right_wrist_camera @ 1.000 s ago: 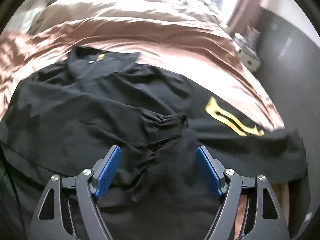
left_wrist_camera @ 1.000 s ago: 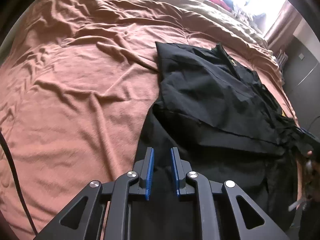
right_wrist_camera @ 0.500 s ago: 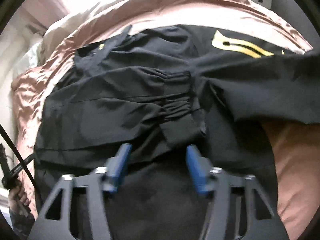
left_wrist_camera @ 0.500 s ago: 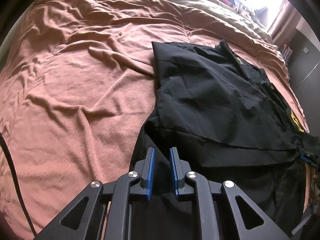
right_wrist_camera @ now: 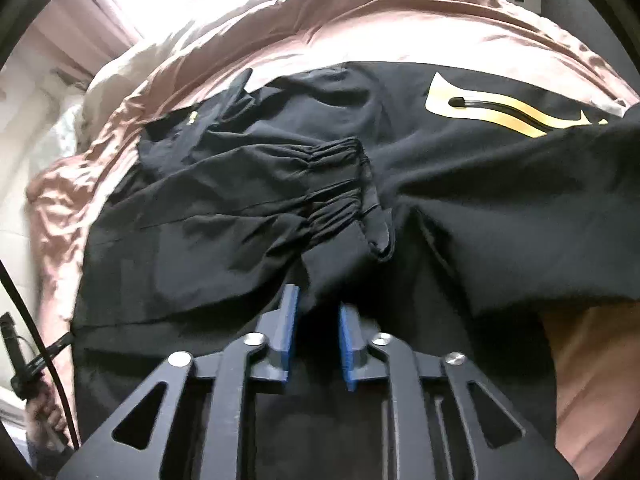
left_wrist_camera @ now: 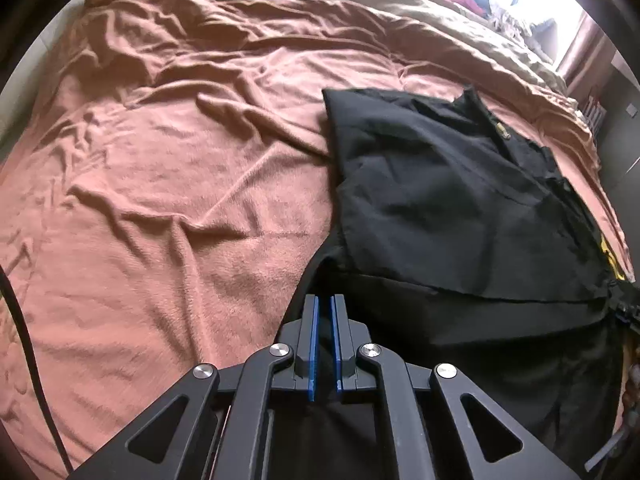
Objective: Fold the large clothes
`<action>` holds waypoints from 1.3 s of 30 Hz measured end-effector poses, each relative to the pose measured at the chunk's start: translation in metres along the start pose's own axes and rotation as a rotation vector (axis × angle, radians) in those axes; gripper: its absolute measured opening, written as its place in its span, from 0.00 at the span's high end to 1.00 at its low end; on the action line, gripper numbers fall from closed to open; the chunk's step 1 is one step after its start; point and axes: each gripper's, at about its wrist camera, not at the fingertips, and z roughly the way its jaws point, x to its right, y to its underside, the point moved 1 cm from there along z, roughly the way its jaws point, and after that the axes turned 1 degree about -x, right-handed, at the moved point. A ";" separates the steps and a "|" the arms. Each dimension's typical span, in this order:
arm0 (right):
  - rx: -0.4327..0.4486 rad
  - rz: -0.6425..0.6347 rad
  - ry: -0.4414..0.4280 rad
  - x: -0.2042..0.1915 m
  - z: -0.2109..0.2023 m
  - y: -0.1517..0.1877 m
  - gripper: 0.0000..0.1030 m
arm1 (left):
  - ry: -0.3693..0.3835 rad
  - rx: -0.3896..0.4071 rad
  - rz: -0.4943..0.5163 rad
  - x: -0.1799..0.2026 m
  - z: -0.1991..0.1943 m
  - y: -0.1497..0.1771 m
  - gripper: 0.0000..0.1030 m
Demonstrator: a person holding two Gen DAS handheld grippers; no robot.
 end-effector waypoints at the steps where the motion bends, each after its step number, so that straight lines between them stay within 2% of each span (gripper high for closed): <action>1: 0.015 -0.003 -0.008 0.003 -0.008 0.002 0.51 | 0.009 0.008 0.000 0.001 -0.006 0.000 0.94; 3: 0.062 -0.001 -0.006 0.013 -0.030 0.006 0.36 | 0.018 0.017 0.003 0.005 -0.014 0.001 0.93; 9: 0.132 0.031 0.046 0.049 -0.093 0.026 0.36 | 0.037 0.029 0.009 0.019 -0.032 0.002 0.93; 11: 0.147 0.054 0.055 0.061 -0.107 0.033 0.36 | 0.047 0.025 0.011 0.026 -0.035 0.005 0.90; 13: 0.175 0.090 0.077 0.080 -0.124 0.040 0.36 | 0.059 0.022 0.020 0.035 -0.039 0.008 0.80; 15: 0.207 0.130 0.107 0.096 -0.139 0.045 0.37 | 0.067 0.029 0.038 0.044 -0.044 0.012 0.57; 17: 0.237 0.177 0.116 0.115 -0.155 0.051 0.37 | 0.072 0.048 0.054 0.051 -0.050 0.015 0.47; 24: 0.340 0.311 0.150 0.152 -0.203 0.070 0.37 | 0.087 0.061 0.071 0.074 -0.062 0.020 0.46; 29: 0.400 0.395 0.142 0.174 -0.228 0.086 0.43 | 0.093 0.056 0.082 0.091 -0.061 0.022 0.46; 32: 0.417 0.443 0.142 0.190 -0.233 0.094 0.46 | 0.091 0.054 0.095 0.103 -0.060 0.024 0.46; 34: 0.416 0.482 0.133 0.202 -0.232 0.098 0.52 | 0.094 0.051 0.103 0.110 -0.059 0.025 0.46; 39: 0.410 0.561 0.067 0.223 -0.218 0.100 0.53 | 0.084 0.039 0.128 0.124 -0.055 0.028 0.46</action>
